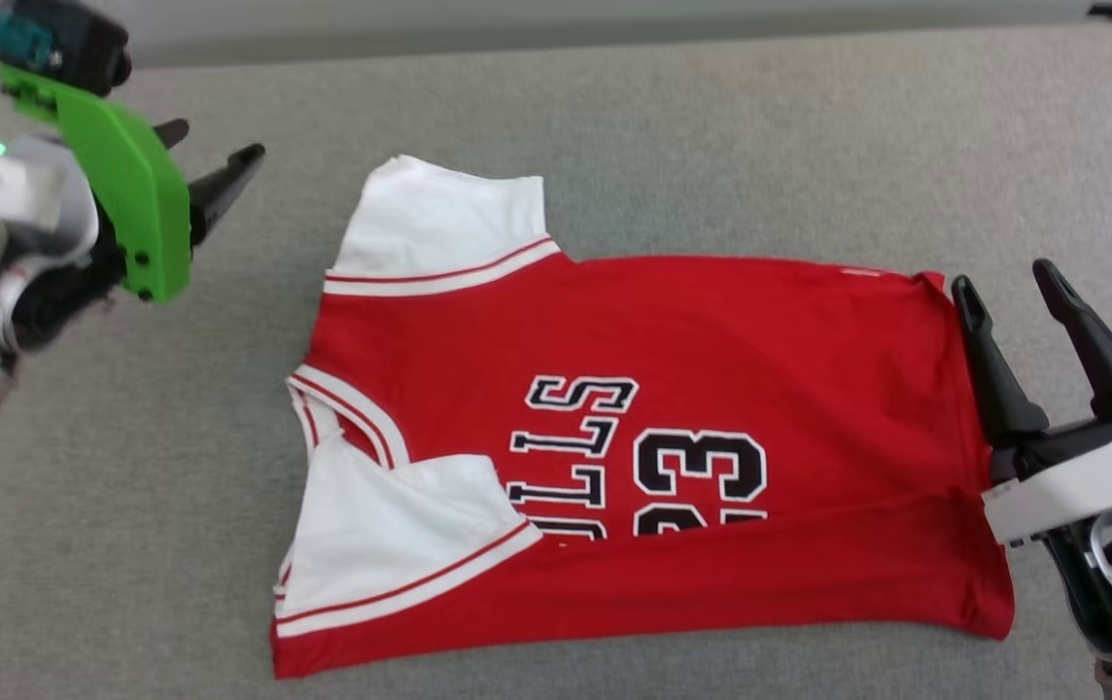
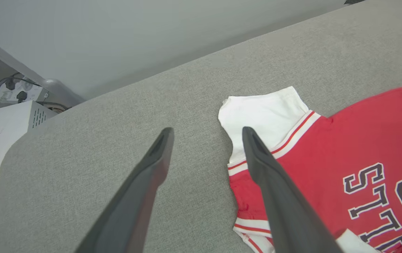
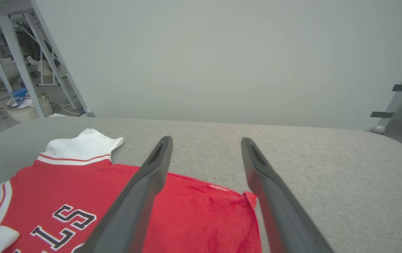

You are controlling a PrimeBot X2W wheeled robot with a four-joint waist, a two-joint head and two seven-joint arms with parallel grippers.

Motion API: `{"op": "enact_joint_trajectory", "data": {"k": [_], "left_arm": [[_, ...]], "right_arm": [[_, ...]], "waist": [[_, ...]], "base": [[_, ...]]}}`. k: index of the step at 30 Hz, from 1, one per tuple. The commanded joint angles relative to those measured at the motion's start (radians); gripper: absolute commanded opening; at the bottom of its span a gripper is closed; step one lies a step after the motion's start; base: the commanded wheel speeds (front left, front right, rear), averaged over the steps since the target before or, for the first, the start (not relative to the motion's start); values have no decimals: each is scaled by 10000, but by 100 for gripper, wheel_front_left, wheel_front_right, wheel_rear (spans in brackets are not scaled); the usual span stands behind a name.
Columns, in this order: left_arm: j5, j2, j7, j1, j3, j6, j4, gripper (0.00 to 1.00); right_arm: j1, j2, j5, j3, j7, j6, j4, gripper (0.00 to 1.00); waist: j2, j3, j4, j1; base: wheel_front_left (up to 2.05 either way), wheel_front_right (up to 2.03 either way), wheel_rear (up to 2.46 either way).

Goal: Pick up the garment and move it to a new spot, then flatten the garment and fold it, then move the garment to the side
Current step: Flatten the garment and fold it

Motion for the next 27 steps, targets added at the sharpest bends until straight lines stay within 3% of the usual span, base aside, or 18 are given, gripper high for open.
{"op": "enact_joint_trajectory", "data": {"k": [1,5,11,24,25,26,27], "left_arm": [[-213,-144,536,-462,-61,-126,223,100],[-548,-421,2257,-1526,-212,-330,811,100],[-435,-990,3612,-2712,-502,-442,1627,100],[338,-1661,3720,-2779,-1566,-736,3247,100],[344,-1681,3736,-2690,-1680,-751,3308,85],[356,-1686,3746,-2630,-1775,-761,3342,28],[327,-1691,3762,-2557,-1866,-770,3356,0]], "right_arm": [[-252,36,-89,72,-123,-7,-84,100],[-632,26,-136,236,-187,-7,-88,100],[-1223,-39,-90,396,-345,-7,128,100],[-1917,-52,8,892,-743,-7,727,100],[-1921,-72,19,896,-776,-7,796,100],[-1922,-84,29,885,-797,-7,851,100],[-1919,-97,42,866,-816,-7,909,100]], "waist": [[0,1216,-741,0],[0,1895,-988,0],[0,2716,-1199,0],[0,3366,-1434,0],[0,3335,-1417,0],[0,3297,-1402,0],[0,3239,-1378,0]], "base": [[0,0,0],[0,0,0],[0,0,0],[0,0,0],[0,0,0],[0,0,0],[0,0,0]]}}
